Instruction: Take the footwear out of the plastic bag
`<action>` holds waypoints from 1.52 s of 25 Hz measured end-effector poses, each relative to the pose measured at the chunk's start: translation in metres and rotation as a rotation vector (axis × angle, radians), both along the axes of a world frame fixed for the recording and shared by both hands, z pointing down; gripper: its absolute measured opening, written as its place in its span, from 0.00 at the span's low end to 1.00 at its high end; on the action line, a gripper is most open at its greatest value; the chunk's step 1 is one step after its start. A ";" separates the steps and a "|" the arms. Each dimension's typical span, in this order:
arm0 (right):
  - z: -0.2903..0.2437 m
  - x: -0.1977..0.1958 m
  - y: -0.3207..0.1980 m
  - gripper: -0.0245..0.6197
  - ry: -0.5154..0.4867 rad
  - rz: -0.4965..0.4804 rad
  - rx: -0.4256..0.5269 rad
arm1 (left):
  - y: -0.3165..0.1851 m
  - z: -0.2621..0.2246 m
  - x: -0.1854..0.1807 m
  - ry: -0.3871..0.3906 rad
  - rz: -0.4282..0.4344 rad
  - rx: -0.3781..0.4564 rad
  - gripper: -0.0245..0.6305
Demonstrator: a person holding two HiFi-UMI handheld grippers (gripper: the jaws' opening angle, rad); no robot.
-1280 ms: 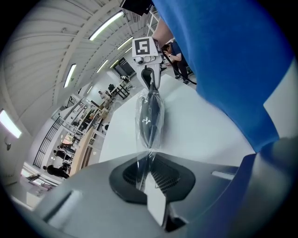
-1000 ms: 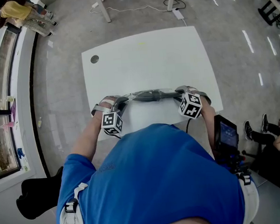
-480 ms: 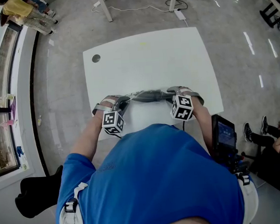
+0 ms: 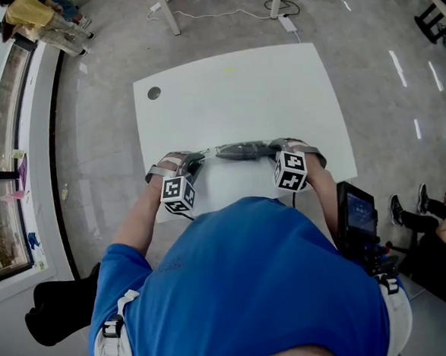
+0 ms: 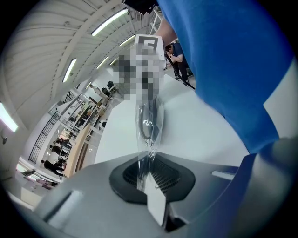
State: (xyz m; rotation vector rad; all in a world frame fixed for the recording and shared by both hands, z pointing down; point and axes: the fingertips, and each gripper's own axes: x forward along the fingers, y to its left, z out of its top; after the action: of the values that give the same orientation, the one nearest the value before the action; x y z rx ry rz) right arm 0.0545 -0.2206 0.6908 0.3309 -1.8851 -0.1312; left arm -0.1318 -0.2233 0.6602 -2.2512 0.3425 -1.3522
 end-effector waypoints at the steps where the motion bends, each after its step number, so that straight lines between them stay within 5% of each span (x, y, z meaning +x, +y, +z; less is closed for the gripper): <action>1: 0.001 0.004 0.000 0.17 0.001 0.010 -0.005 | -0.001 0.001 -0.002 -0.002 -0.002 -0.001 0.05; 21: -0.012 0.073 0.027 0.17 -0.020 0.182 -0.041 | 0.006 -0.006 0.004 -0.011 -0.059 0.005 0.05; 31: -0.022 0.114 0.026 0.16 -0.080 0.295 -0.065 | -0.001 -0.014 0.010 0.014 -0.198 -0.026 0.05; 38: -0.023 0.123 0.036 0.16 -0.195 0.414 -0.142 | 0.015 -0.006 0.004 -0.015 -0.245 -0.129 0.05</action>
State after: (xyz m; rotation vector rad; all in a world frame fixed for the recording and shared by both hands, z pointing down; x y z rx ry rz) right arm 0.1775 -0.1848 0.6680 0.6462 -1.9625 0.3228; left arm -0.1281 -0.2087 0.6545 -2.3635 0.5562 -1.5540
